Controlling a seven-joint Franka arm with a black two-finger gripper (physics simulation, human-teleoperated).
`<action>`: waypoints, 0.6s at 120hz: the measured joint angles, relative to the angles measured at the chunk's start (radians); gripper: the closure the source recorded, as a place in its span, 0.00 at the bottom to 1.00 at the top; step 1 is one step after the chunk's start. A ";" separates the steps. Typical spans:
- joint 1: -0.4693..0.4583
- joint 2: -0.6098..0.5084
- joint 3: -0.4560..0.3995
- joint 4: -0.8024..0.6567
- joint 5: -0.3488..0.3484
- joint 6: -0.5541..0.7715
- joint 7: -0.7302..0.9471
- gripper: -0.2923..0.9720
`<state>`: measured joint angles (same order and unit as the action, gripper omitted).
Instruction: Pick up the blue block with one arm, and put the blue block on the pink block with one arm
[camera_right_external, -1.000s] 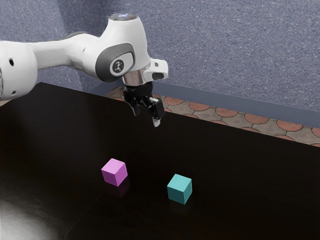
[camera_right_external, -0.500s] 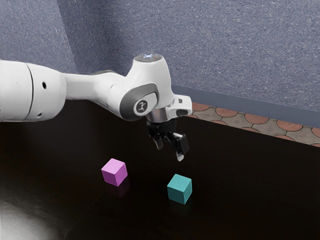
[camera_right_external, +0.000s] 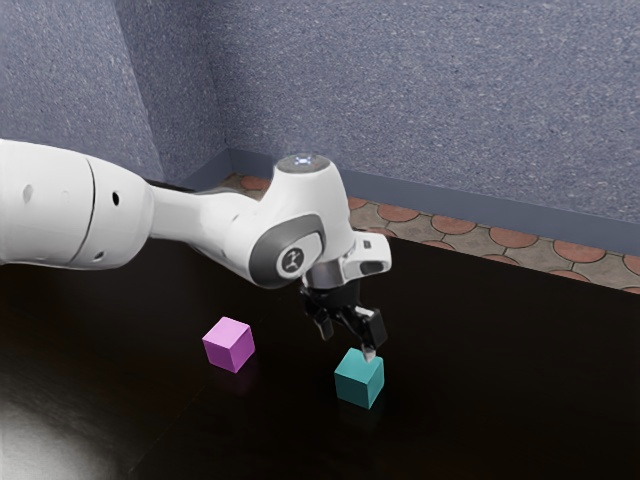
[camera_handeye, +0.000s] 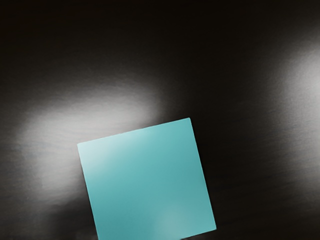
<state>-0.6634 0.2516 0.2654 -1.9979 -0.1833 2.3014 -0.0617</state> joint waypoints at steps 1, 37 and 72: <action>-0.001 0.001 0.000 0.000 -0.001 0.002 0.000 0.25; -0.006 0.033 0.000 -0.003 -0.009 0.038 -0.016 0.25; -0.016 0.064 -0.002 -0.020 -0.013 0.068 -0.032 0.25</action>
<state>-0.6796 0.3160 0.2638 -2.0174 -0.1959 2.3692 -0.0935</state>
